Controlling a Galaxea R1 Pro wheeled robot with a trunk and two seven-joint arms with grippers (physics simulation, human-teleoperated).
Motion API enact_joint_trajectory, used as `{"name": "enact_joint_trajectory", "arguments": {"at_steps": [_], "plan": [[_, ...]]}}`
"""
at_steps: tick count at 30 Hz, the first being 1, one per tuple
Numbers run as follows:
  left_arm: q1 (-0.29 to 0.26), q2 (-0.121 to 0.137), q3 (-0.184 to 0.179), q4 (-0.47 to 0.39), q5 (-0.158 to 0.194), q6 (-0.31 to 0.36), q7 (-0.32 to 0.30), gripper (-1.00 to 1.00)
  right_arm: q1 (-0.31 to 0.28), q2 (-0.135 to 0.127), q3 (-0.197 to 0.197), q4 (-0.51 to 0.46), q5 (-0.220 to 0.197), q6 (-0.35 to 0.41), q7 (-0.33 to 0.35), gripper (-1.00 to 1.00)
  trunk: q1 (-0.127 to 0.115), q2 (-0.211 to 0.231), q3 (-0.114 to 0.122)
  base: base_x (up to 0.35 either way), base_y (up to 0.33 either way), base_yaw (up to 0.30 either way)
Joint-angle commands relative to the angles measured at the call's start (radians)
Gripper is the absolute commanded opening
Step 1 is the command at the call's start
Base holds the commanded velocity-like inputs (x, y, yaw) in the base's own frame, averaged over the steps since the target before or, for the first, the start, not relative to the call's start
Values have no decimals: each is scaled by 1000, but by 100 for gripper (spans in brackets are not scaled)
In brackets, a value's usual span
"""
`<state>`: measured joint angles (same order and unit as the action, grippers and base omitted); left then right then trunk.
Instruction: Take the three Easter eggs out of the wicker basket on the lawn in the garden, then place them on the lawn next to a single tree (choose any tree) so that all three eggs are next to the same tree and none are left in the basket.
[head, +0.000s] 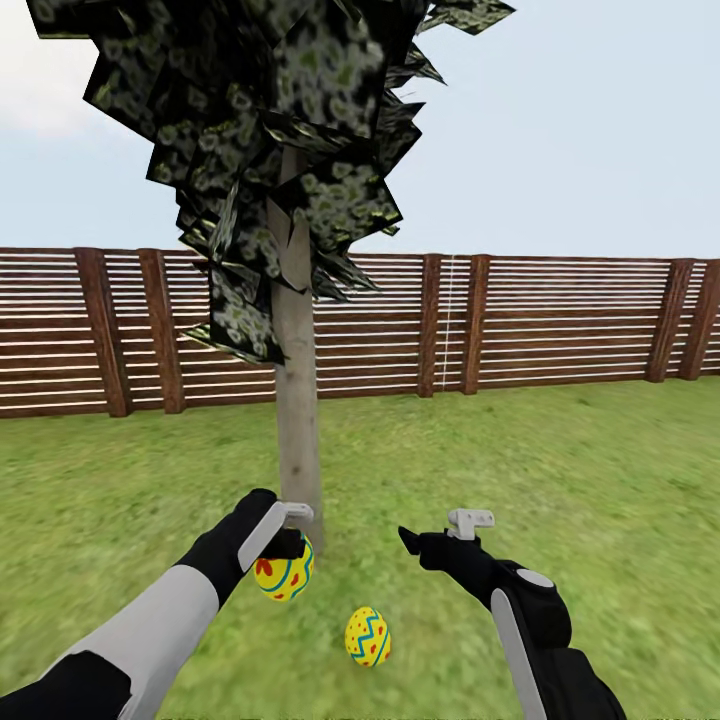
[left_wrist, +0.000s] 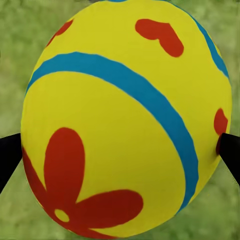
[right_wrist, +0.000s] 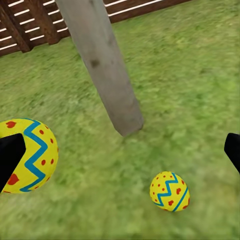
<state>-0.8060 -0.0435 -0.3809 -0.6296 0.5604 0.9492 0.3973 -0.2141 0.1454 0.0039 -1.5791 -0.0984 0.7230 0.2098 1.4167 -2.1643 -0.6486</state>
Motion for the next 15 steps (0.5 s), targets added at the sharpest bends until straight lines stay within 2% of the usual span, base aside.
{"name": "enact_joint_trajectory", "arguments": {"at_steps": [1, 15], "plan": [[-1, 1, -4, -1, 10, -7, 9, -100, -1, 0, -1, -1, -9, 6, -3, 100, 4, -8, -4, 0, 0, 0], [-1, 2, -6, -1, 9, -48, 9, -100, -1, 0, 0, -1, -10, 6, -3, 100, 57, -106, -48, 0, 0, 0]]}}
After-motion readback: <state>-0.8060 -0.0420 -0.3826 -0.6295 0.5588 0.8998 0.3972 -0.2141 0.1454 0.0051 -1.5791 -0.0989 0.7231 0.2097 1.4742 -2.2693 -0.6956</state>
